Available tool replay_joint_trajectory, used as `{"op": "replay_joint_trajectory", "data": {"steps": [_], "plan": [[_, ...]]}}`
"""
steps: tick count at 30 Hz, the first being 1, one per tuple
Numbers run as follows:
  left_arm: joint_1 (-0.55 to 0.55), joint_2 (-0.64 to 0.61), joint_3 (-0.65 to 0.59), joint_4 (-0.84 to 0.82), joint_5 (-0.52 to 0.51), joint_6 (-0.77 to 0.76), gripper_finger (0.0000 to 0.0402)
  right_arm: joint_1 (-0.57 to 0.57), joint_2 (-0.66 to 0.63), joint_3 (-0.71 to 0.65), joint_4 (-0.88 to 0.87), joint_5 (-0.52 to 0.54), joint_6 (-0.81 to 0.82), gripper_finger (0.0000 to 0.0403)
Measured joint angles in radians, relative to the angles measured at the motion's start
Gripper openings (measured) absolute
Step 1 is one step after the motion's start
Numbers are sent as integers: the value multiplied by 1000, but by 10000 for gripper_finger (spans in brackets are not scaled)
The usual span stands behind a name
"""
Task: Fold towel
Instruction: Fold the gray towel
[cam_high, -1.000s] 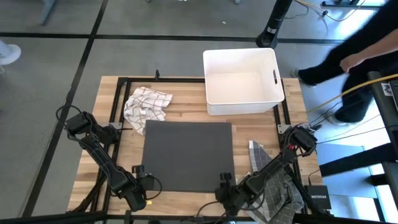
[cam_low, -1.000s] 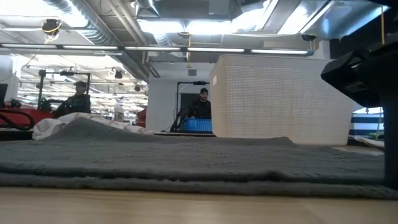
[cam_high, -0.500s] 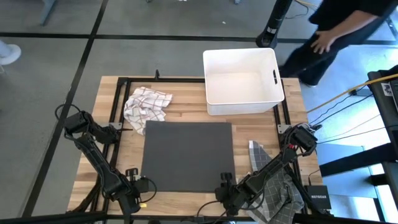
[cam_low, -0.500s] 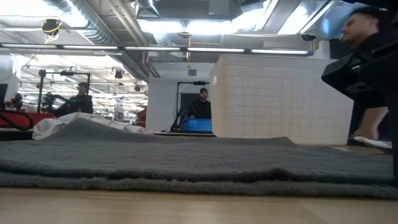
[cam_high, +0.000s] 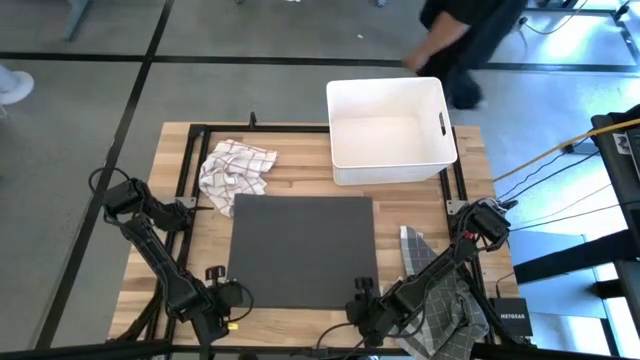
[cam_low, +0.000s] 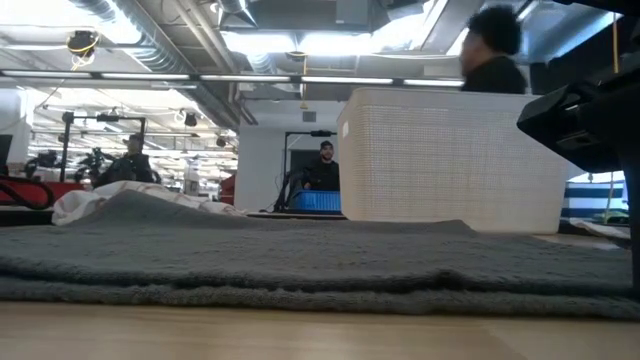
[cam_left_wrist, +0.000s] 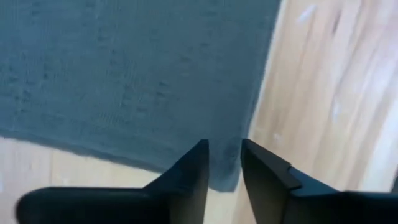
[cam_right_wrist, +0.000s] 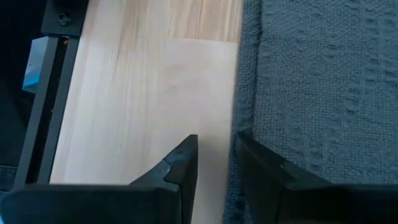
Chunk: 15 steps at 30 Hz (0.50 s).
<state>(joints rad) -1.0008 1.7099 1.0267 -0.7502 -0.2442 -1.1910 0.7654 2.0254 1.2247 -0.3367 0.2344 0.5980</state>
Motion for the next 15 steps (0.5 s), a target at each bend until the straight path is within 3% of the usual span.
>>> {"op": "replay_joint_trajectory", "data": {"steps": [7,15], "plan": [[-14,46,0,0,3,38,115,1,1,-1,3,10,0,111],[-14,49,0,-3,12,47,84,1,2,-1,4,17,0,111]]}}
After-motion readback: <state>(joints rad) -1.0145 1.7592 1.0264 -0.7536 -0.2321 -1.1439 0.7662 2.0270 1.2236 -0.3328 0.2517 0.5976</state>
